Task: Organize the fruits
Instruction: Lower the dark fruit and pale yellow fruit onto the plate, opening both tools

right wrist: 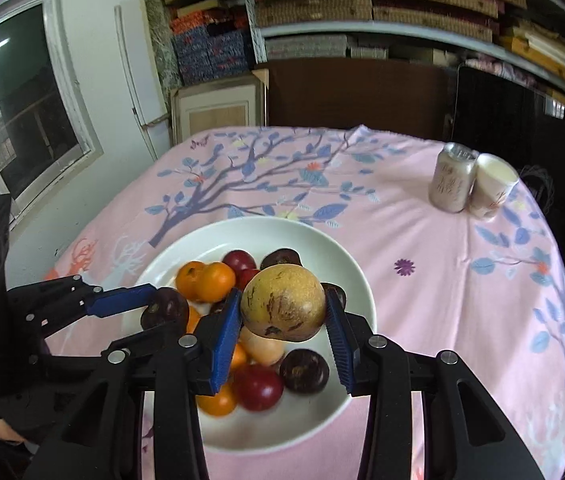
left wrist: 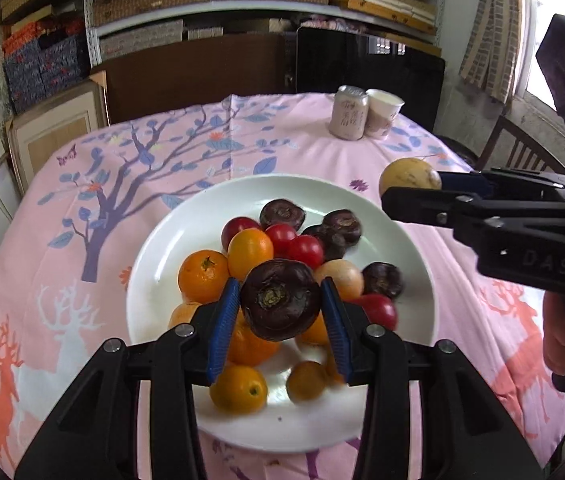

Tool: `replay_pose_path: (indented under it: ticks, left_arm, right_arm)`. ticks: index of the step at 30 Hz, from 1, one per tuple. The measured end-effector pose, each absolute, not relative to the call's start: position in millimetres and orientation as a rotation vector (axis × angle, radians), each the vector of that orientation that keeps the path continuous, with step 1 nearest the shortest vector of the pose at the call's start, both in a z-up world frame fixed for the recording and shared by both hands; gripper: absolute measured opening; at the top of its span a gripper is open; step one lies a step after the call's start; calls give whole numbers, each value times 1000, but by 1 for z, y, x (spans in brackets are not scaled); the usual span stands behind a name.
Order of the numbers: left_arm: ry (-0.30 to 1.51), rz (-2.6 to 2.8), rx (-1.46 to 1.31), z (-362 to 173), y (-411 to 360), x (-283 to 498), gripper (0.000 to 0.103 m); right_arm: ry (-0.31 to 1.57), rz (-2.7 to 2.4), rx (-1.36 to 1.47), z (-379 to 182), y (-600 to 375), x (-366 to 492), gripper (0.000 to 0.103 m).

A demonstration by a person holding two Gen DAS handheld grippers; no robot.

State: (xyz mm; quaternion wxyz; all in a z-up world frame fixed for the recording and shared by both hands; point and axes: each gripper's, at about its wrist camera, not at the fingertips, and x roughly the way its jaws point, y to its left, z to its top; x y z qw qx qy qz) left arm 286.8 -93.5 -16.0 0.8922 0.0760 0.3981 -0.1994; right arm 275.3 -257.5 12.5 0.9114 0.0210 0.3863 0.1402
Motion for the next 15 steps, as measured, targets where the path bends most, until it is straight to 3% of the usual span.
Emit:
replay_pose_path:
  ticks: [4,6,8,15]
  left_arm:
    - [855,-407,155,-33,-90,304,45]
    - [845,-393,154,-33,-89,304,66]
    - [809,-377,147,-28,-85,301,89]
    - [801,-326,115,-16,-67,282,92]
  right_arm:
    - [839,301,58,-16,-255,296,43]
    - [845,302,57,-23,-253,300,50]
    - [824,290,61,-24,-254,298,64]
    - [812,278,89,-12,-261,277,65]
